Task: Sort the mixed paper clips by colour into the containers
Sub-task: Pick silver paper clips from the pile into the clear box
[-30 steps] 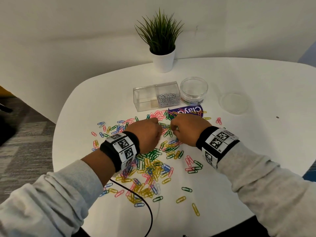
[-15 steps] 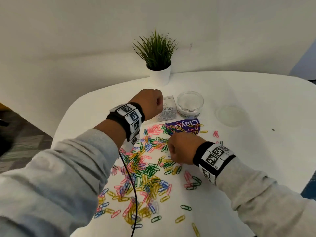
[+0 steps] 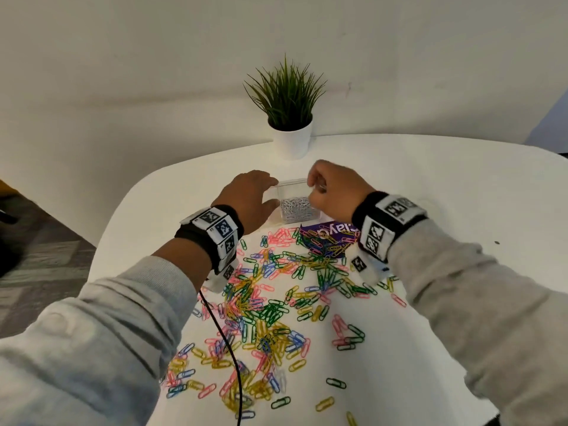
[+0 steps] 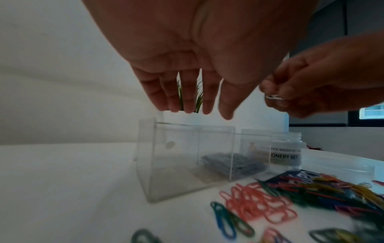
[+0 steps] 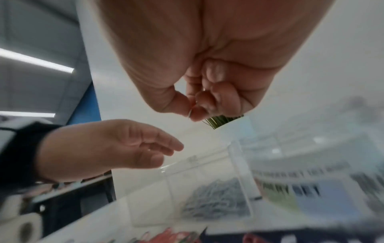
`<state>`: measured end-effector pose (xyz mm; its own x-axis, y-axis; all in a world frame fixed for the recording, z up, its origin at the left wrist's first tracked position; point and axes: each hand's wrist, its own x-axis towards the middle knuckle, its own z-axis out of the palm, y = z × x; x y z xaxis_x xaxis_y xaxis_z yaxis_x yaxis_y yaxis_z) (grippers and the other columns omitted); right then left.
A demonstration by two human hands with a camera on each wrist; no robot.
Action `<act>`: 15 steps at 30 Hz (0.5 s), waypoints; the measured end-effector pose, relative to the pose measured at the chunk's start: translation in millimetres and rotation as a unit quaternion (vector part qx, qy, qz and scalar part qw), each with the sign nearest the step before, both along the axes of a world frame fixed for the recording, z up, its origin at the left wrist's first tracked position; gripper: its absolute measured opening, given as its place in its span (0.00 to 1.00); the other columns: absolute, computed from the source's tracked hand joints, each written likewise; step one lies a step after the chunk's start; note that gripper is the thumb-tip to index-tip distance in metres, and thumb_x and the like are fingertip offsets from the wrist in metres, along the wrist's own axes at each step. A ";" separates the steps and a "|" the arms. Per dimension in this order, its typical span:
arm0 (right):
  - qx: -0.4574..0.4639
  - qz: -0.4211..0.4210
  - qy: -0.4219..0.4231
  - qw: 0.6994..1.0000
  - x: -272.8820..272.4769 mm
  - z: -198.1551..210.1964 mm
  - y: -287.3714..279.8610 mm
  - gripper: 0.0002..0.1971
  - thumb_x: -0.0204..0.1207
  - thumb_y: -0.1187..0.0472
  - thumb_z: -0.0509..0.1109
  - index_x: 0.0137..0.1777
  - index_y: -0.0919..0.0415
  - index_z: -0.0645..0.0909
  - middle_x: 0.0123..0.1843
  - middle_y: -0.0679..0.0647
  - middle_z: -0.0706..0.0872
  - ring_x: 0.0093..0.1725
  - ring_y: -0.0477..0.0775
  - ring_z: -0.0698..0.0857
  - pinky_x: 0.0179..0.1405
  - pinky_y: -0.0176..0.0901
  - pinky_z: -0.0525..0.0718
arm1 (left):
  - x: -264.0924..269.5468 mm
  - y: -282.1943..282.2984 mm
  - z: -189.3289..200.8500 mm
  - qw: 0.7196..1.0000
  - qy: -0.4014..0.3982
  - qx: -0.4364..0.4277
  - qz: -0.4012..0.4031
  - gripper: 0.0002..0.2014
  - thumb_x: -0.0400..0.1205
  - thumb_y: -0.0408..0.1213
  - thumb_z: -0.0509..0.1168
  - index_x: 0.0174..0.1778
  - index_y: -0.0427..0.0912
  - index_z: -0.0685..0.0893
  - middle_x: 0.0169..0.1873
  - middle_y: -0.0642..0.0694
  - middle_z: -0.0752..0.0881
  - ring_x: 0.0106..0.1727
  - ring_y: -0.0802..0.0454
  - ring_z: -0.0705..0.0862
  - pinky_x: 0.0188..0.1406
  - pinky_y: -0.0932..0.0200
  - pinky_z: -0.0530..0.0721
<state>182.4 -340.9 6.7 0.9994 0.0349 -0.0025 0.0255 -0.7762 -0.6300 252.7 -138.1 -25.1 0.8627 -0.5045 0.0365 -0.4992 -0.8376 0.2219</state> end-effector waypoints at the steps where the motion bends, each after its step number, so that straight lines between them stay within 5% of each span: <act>1: -0.020 0.003 -0.001 1.000 8.7 2.7 2.3 0.07 0.78 0.63 0.64 0.55 0.55 0.76 0.44 0.49 0.81 0.42 0.51 0.79 0.40 0.43 0.74 | -1.2 1.4 -5.9 0.999 0.019 0.031 0.006 0.27 0.88 0.51 0.58 0.83 0.48 0.67 0.84 0.49 0.63 0.84 0.46 0.61 0.82 0.47 0.62; 3: -0.081 0.028 -0.001 0.996 22.3 4.8 7.5 0.10 0.80 0.64 0.62 0.59 0.55 0.77 0.51 0.52 0.82 0.50 0.55 0.81 0.47 0.45 0.77 | -2.8 3.0 -18.3 0.994 0.034 0.108 -0.005 0.28 0.90 0.50 0.51 0.86 0.46 0.58 0.87 0.47 0.50 0.87 0.44 0.49 0.85 0.44 0.53; 7: -0.183 0.064 -0.020 0.981 19.5 0.6 14.6 0.13 0.81 0.65 0.63 0.62 0.53 0.79 0.64 0.53 0.81 0.61 0.57 0.80 0.61 0.49 0.78 | -6.0 6.4 -34.4 0.984 0.005 0.174 -0.038 0.25 0.90 0.42 0.49 0.85 0.48 0.59 0.87 0.41 0.38 0.87 0.37 0.39 0.84 0.41 0.43; 11: -0.170 0.127 -0.001 0.977 -17.2 -23.6 16.1 0.12 0.81 0.64 0.62 0.56 0.51 0.84 0.57 0.51 0.84 0.55 0.56 0.82 0.53 0.44 0.78 | -5.4 7.7 -35.4 0.984 0.003 0.174 -0.049 0.25 0.89 0.43 0.52 0.85 0.51 0.61 0.86 0.39 0.37 0.86 0.36 0.37 0.84 0.40 0.40; 15: -0.225 0.155 0.073 0.959 -45.1 -52.7 7.0 0.13 0.81 0.58 0.66 0.63 0.50 0.85 0.58 0.53 0.83 0.56 0.57 0.83 0.51 0.46 0.80 | -18.8 8.2 -28.1 0.986 0.000 0.163 -0.038 0.32 0.87 0.43 0.59 0.87 0.46 0.54 0.85 0.38 0.33 0.85 0.34 0.33 0.84 0.37 0.38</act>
